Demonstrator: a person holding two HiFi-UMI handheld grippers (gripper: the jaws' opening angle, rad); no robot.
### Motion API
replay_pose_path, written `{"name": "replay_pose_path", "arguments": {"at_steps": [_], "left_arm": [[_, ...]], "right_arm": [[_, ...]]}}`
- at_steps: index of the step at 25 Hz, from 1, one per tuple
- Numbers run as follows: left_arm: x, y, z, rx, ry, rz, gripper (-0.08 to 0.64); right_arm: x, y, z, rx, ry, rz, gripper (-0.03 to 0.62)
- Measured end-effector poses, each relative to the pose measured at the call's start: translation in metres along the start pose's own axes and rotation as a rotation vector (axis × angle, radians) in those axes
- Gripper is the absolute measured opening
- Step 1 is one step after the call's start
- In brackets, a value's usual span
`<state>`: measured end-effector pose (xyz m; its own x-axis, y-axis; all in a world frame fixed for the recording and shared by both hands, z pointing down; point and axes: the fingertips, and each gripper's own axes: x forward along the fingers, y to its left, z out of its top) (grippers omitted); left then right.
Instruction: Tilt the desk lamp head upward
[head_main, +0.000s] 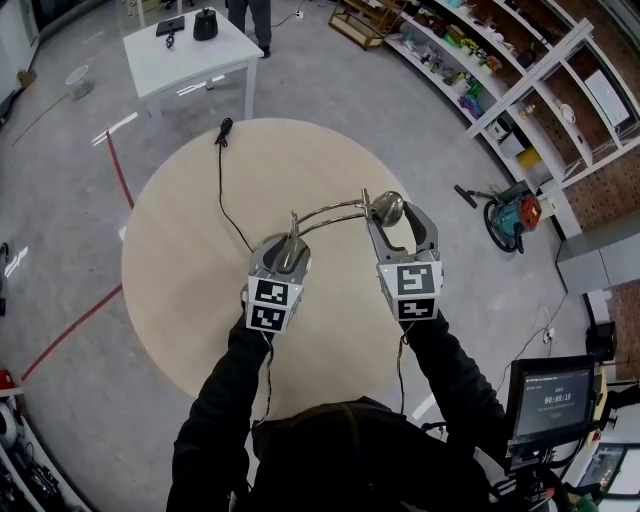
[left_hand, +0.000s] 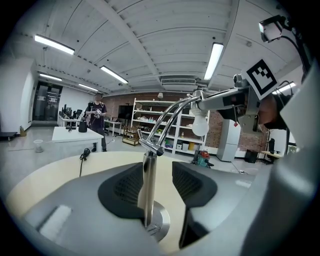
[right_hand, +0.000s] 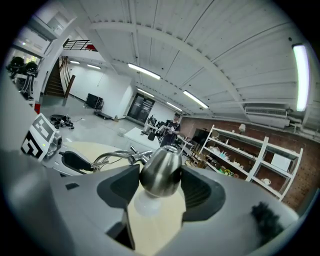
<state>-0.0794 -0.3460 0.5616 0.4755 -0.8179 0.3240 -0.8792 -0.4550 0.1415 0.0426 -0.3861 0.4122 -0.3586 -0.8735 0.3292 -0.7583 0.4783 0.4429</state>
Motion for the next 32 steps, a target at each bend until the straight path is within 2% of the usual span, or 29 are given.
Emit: {"name": "replay_pose_path", "arguments": {"at_steps": [9,13,18,22,32], "left_arm": [[0.002,0.002,0.001,-0.012,0.001,-0.011,0.189],[0.003,-0.003,0.001,-0.015,-0.001,-0.023,0.189],[0.004,-0.004,0.004,-0.056,-0.010,-0.034,0.189],[0.003,0.000,0.005,-0.052,-0.015,-0.037,0.189],[0.004,0.009,-0.005,-0.197,-0.074,-0.066,0.189]], "right_arm": [[-0.003,0.006,0.032,-0.160,-0.044,-0.010,0.275],[-0.004,0.006,0.037,-0.187,-0.053,-0.016,0.275],[-0.005,0.008,0.045,-0.231,-0.060,-0.020,0.275],[-0.005,0.011,0.056,-0.293,-0.061,-0.021,0.275],[-0.004,0.015,0.066,-0.303,-0.043,-0.014,0.275]]}}
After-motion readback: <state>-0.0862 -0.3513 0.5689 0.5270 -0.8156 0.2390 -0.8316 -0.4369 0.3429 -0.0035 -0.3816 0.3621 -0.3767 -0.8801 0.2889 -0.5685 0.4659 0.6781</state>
